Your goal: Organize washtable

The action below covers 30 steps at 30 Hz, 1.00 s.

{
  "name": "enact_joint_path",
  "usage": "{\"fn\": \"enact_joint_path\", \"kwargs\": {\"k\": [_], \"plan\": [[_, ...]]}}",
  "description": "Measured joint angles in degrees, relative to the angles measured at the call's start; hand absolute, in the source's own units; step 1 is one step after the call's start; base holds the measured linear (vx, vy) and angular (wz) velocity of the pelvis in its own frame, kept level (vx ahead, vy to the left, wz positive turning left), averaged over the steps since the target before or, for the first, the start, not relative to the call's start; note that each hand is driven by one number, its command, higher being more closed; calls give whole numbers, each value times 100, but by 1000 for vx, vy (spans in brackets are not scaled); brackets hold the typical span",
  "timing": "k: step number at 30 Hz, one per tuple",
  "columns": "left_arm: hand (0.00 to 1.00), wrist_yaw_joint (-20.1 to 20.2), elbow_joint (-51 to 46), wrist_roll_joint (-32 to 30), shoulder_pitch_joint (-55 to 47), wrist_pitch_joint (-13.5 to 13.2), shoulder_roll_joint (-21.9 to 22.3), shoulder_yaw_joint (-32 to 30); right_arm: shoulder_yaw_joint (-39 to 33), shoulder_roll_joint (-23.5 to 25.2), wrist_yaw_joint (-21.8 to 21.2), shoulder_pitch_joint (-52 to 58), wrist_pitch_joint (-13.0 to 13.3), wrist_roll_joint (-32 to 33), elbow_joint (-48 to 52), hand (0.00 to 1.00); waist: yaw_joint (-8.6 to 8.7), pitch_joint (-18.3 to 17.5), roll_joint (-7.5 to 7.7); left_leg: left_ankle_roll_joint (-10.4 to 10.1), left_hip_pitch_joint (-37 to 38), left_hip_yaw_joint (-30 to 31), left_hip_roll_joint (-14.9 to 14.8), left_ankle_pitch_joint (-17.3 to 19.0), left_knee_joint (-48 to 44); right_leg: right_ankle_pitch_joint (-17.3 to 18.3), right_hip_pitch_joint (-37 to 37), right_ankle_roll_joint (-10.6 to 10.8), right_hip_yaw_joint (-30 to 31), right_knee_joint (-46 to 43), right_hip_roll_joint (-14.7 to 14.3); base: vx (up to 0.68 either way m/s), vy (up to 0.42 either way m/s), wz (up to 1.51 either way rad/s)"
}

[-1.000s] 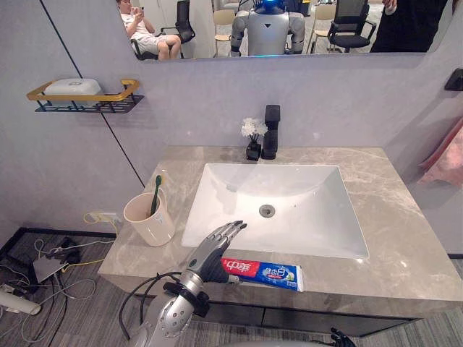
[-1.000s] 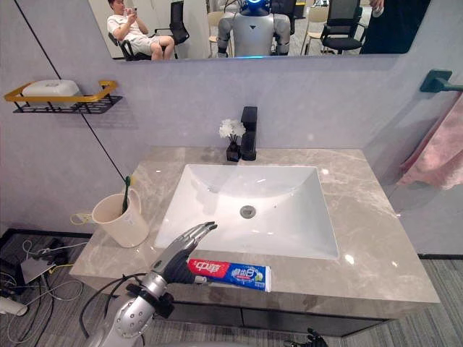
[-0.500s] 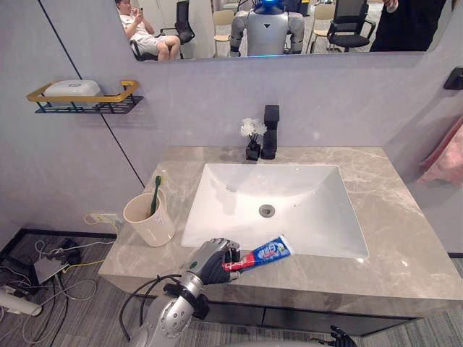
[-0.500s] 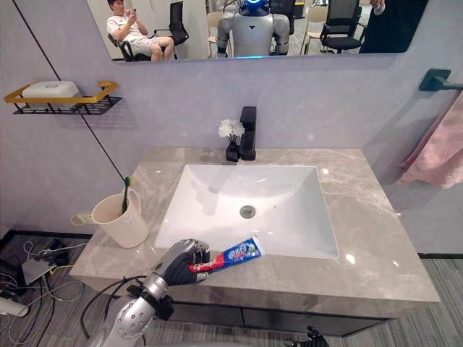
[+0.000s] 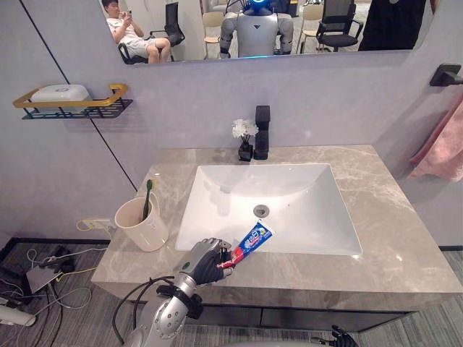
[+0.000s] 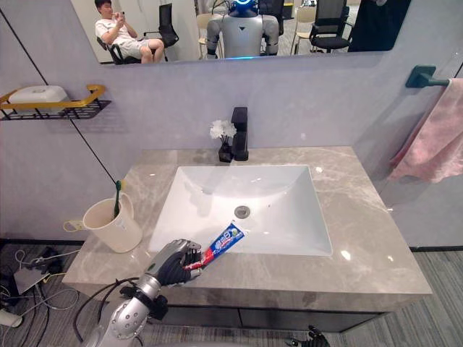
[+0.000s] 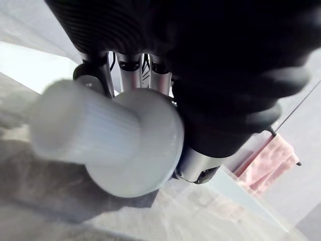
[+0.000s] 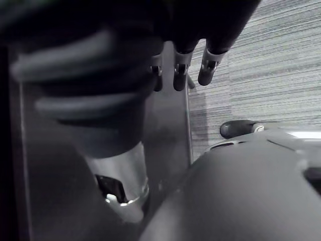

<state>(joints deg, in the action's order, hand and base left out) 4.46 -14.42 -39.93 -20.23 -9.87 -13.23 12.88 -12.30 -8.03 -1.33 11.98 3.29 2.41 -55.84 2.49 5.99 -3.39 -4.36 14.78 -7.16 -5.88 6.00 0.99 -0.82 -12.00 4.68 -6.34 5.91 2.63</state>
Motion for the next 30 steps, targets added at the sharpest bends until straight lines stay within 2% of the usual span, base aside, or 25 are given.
{"fn": "enact_joint_path", "kwargs": {"k": [6,12,15,17,23,27,30], "plan": [[100,-357,-1,394,116,65,283,-10,-663,8,85,182,-2,278,137,0,52,-3,-11,-42,-25,-249,-45,43,-10,-46,154,-48,238,-1,-94,-13,-22,-22],[100,-587,-2,808,145,79,527,-1,-1102,90,323,504,-6,360,1188,0,152,-27,15,-63,-104,-601,-125,192,-189,-86,340,-58,588,-3,-174,-19,-16,-32],[100,-594,-4,925,392,101,743,13,-1348,142,460,684,-32,348,2136,0,156,-24,52,-62,-164,-749,-132,194,-205,-149,469,-57,721,-23,-199,-7,-15,-25],[100,-590,-86,1050,540,109,835,16,-1499,234,507,818,-121,298,3218,0,160,-39,89,-75,-166,-912,-187,219,-224,-187,534,-76,867,-23,-242,-6,-18,-31],[100,-506,-129,1074,661,121,963,138,-2013,259,502,955,-140,196,5411,0,171,-72,190,-95,-235,-1051,-234,346,-412,-191,583,-77,971,-24,-279,-11,-9,-12],[100,-383,-203,1075,664,129,968,115,-2142,245,316,1097,-130,199,6683,0,186,-84,221,-95,-278,-1041,-224,346,-413,-192,628,-77,975,-26,-281,0,0,0],[100,-309,-206,1074,665,128,969,114,-2140,164,70,1051,-96,201,7158,0,202,-89,224,-90,-279,-1039,-213,349,-414,-189,650,-73,989,-104,-284,7,-2,-4]]}}
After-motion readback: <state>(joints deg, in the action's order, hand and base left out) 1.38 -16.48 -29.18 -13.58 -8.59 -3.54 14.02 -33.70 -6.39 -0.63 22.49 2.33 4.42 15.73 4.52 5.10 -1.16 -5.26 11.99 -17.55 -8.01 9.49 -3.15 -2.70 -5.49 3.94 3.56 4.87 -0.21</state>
